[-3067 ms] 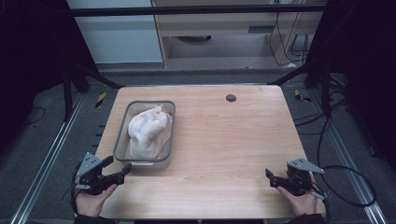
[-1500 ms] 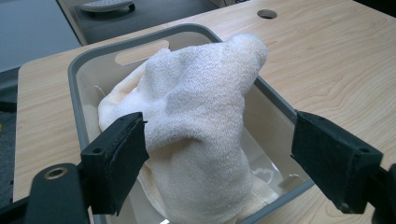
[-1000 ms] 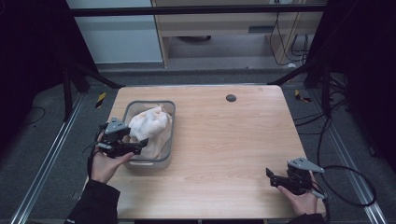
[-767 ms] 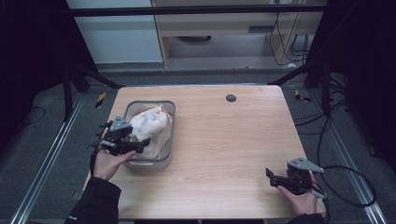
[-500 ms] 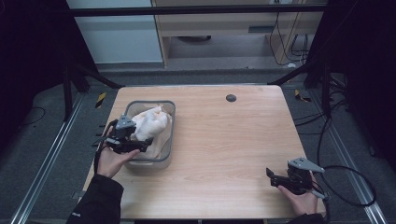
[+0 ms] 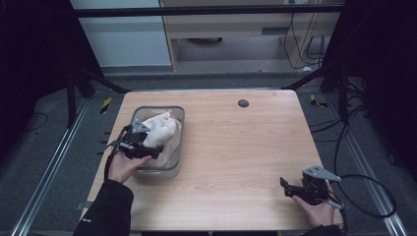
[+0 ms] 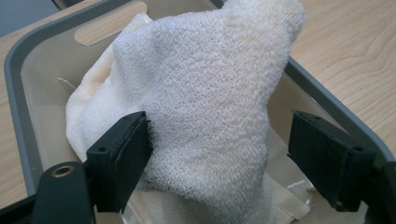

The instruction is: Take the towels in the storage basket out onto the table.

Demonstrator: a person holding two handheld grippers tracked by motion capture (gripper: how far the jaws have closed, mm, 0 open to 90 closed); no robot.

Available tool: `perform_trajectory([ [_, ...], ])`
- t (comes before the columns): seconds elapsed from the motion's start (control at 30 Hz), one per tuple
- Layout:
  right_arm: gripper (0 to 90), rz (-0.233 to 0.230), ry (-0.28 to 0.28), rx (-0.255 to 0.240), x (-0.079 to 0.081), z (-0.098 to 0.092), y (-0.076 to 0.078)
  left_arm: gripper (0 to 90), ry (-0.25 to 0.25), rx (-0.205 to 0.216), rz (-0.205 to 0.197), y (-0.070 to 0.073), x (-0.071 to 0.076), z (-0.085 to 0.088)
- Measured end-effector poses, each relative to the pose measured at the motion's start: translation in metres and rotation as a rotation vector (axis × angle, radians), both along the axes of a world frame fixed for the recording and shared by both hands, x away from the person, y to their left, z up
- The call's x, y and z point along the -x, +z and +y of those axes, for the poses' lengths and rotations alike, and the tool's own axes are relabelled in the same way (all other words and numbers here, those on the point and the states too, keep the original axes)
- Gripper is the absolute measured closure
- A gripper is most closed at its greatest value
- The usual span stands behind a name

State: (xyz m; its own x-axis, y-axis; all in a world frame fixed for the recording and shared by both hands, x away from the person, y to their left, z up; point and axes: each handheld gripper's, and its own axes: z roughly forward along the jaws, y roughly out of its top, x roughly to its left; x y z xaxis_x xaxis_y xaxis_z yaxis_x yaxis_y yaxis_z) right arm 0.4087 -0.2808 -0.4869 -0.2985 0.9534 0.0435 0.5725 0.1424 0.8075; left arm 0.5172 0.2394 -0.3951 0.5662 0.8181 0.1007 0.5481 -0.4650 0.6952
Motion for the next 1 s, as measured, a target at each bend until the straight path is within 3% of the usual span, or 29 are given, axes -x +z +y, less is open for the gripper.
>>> perform_trajectory([
  [0.33, 10.4, 0.008, 0.006, 0.001, 0.0, 0.0, -0.001, 30.1, 0.019, -0.042, 0.013, -0.008, -0.005, 0.001],
  [0.63, 10.2, 0.011, 0.007, 0.004, -0.001, 0.0, -0.001, 44.7, 0.035, -0.04, 0.032, -0.011, -0.008, 0.001],
  [0.87, 10.2, 0.012, 0.008, 0.008, -0.001, 0.0, -0.001, 58.4, 0.033, -0.053, 0.025, -0.009, -0.007, -0.001],
  [1.0, 10.2, 0.011, 0.009, 0.007, -0.001, 0.0, -0.001, 61.2, 0.046, -0.054, 0.007, -0.006, -0.006, -0.001],
])
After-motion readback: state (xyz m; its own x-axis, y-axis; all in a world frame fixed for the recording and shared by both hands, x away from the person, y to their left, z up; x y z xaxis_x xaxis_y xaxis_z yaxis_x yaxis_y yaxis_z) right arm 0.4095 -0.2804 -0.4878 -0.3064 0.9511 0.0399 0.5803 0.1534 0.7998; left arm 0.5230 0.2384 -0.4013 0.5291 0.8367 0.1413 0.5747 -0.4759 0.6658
